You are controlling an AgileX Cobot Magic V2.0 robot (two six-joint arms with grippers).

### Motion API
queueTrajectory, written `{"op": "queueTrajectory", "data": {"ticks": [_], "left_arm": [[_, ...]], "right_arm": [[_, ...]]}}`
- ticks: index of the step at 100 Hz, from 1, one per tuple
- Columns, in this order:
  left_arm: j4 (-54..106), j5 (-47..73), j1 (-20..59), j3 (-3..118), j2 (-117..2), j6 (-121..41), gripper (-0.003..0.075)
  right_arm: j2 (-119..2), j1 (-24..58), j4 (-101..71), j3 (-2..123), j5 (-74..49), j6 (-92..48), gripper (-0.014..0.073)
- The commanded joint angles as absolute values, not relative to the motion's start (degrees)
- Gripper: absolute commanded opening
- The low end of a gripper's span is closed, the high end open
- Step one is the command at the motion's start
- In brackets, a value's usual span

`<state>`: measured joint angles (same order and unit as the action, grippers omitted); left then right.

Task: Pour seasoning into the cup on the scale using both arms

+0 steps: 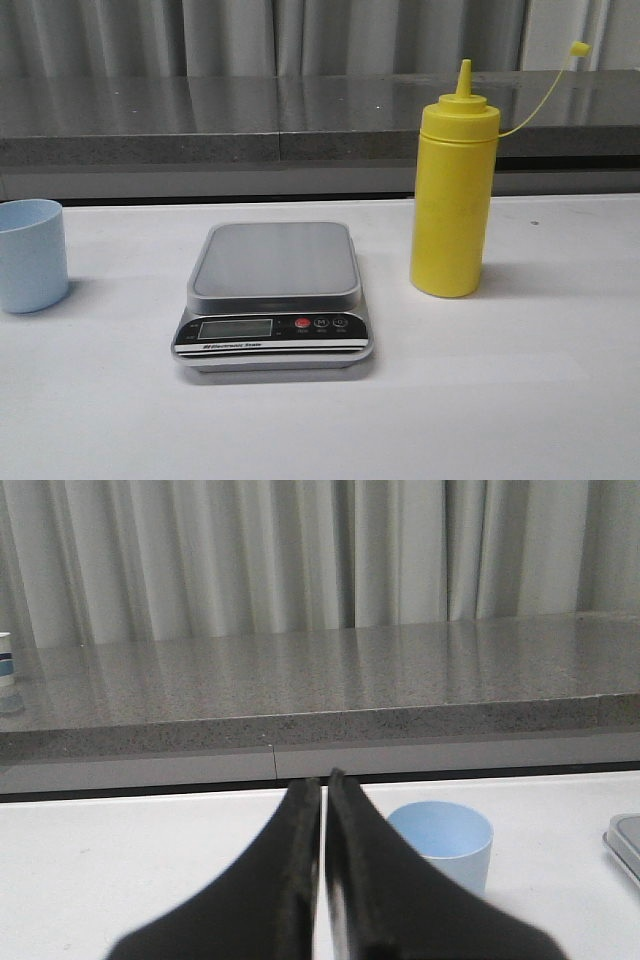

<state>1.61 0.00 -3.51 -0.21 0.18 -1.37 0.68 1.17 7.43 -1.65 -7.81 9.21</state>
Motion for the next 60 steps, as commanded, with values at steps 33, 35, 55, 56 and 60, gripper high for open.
{"op": "queueTrajectory", "data": {"ticks": [33, 35, 55, 56, 60], "left_arm": [[2.12, -4.55, -3.75, -2.48, 2.25, -0.92, 0.0010], [2.12, -4.22, -3.75, -2.25, 2.22, -0.92, 0.0010], [2.12, 0.68, -3.75, 3.33, -1.19, -0.92, 0.0010], [2.12, 0.85, -3.75, 3.89, -1.36, -0.92, 0.0010], [1.58, 1.71, -3.75, 5.31, -2.38, -0.92, 0.0010]], "right_arm": [[1.46, 0.75, 7.70, -1.55, -3.63, 9.08, -0.0067], [1.46, 0.75, 7.70, -1.55, -3.63, 9.08, -0.0067], [1.46, 0.75, 7.70, -1.55, -3.63, 9.08, -0.0067], [1.46, 0.75, 7.70, -1.55, -3.63, 9.08, -0.0067], [1.46, 0.75, 7.70, -1.55, -3.63, 9.08, -0.0067]]}}
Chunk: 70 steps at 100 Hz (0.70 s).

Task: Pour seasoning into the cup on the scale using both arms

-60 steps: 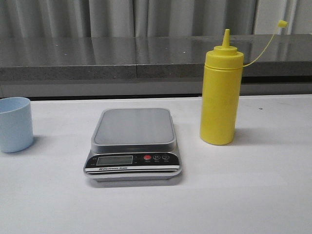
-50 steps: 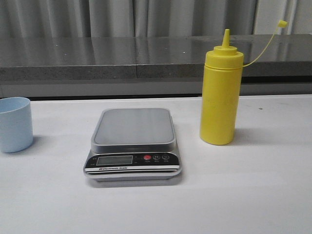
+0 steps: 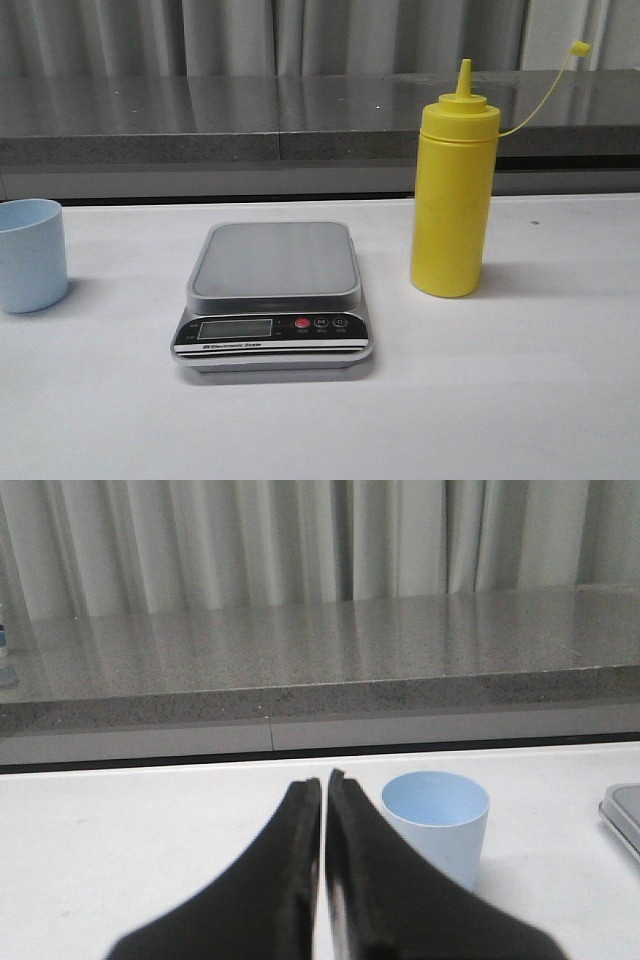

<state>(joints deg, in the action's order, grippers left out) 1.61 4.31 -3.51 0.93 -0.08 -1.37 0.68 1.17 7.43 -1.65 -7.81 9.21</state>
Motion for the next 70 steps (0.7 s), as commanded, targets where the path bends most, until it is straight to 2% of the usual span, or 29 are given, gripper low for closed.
{"op": "queueTrajectory", "data": {"ticks": [1, 59, 70], "left_arm": [[1.46, 1.92, -3.75, 5.91, -2.56, -0.92, 0.0010], [1.31, 14.37, -3.75, 27.79, -24.44, -1.03, 0.0011], [2.15, 16.51, -3.75, 30.81, -29.64, -1.03, 0.0038]], "right_arm": [[1.46, 0.75, 7.70, -1.55, -3.63, 9.08, -0.0067], [1.46, 0.75, 7.70, -1.55, -3.63, 9.08, -0.0067], [1.46, 0.75, 7.70, -1.55, -3.63, 9.08, -0.0067]]}}
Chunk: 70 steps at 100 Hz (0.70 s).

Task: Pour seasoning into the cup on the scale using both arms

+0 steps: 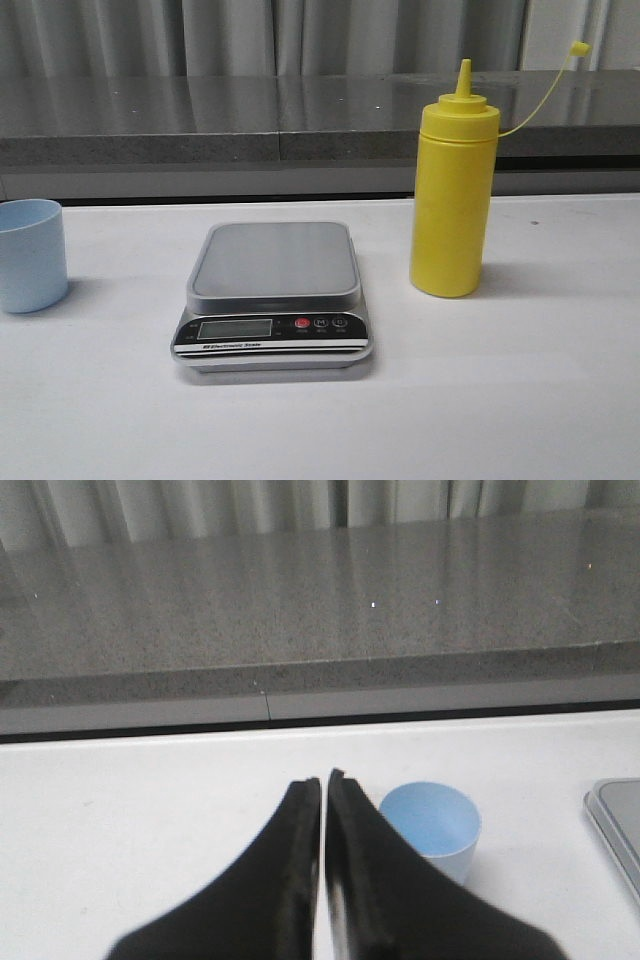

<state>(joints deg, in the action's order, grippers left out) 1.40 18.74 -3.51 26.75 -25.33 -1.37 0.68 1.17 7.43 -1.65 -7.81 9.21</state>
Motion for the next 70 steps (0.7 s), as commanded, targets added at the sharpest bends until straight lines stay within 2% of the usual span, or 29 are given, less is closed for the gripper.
{"op": "queueTrajectory", "data": {"ticks": [1, 12, 24, 34, 57, 70], "left_arm": [[2.15, 16.52, -3.75, 31.12, -29.94, -1.03, 0.0046], [2.15, 16.75, -3.75, 33.39, -34.43, -1.03, 0.0150], [2.15, 16.75, -3.75, 34.75, -38.37, -1.03, 0.0332], [2.15, 16.51, -3.75, 35.47, -41.66, -1.24, 0.0433], [2.15, 16.52, -1.54, 40.20, -50.59, -1.24, 0.0440], [2.15, 20.37, 0.78, 44.14, -57.35, -1.24, 0.0440]], "right_arm": [[1.46, 0.75, 7.70, -1.55, -3.63, 9.08, -0.0067], [1.46, 0.75, 7.70, -1.55, -3.63, 9.08, -0.0067], [1.46, 0.75, 7.70, -1.55, -3.63, 9.08, -0.0067], [1.46, 0.75, 7.70, -1.55, -3.63, 9.08, -0.0067], [1.46, 0.75, 7.70, -1.55, -3.63, 9.08, -0.0067], [1.46, 0.75, 7.70, -1.55, -3.63, 9.08, -0.0067]]}}
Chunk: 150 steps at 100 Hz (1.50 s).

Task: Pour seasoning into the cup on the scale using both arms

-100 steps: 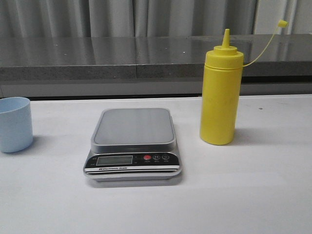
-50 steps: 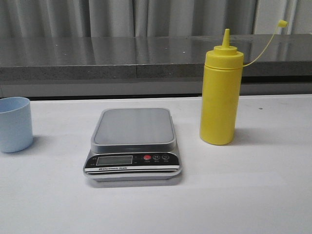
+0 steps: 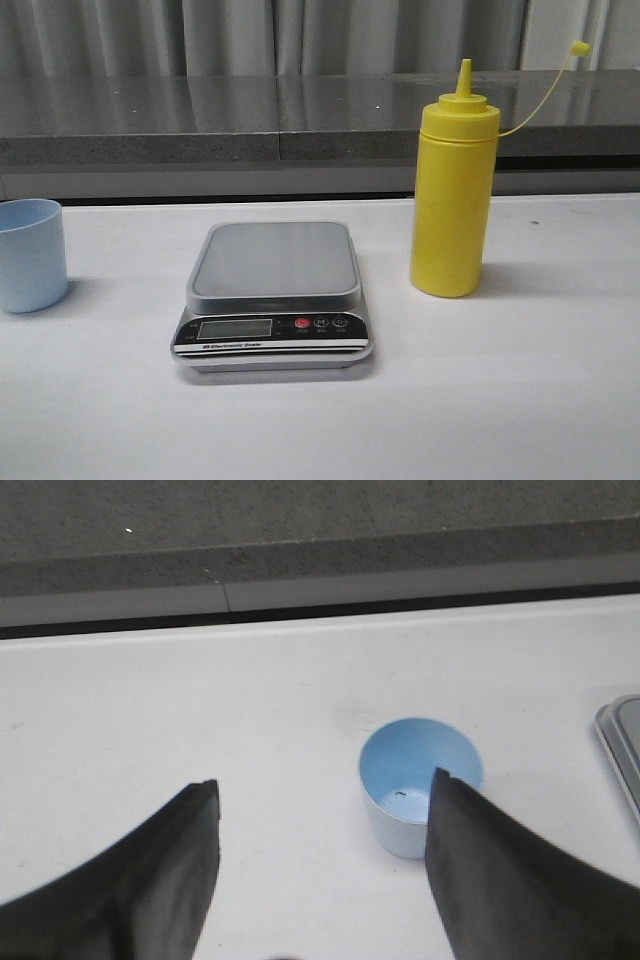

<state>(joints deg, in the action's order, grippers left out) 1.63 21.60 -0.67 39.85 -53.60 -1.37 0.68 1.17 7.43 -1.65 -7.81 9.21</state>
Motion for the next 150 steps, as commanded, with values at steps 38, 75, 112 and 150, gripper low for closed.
{"op": "queueTrajectory", "data": {"ticks": [38, 75, 112, 150], "left_arm": [[2.15, 34.66, 1.02, 59.34, -75.97, -1.24, 0.0440], [3.49, 39.22, 1.02, 69.17, -89.54, -1.24, 0.0440], [4.91, 39.90, 1.02, 72.91, -98.70, -1.24, 0.0440], [4.91, 39.55, 1.02, 73.14, -102.29, -1.24, 0.0433]], "right_arm": [[1.46, 0.75, 7.70, -1.55, -3.63, 9.08, -0.0067], [1.46, 0.75, 7.70, -1.55, -3.63, 9.08, -0.0067], [1.46, 0.75, 7.70, -1.55, -3.63, 9.08, -0.0067], [1.46, 0.75, 7.70, -1.55, -3.63, 9.08, -0.0067]]}}
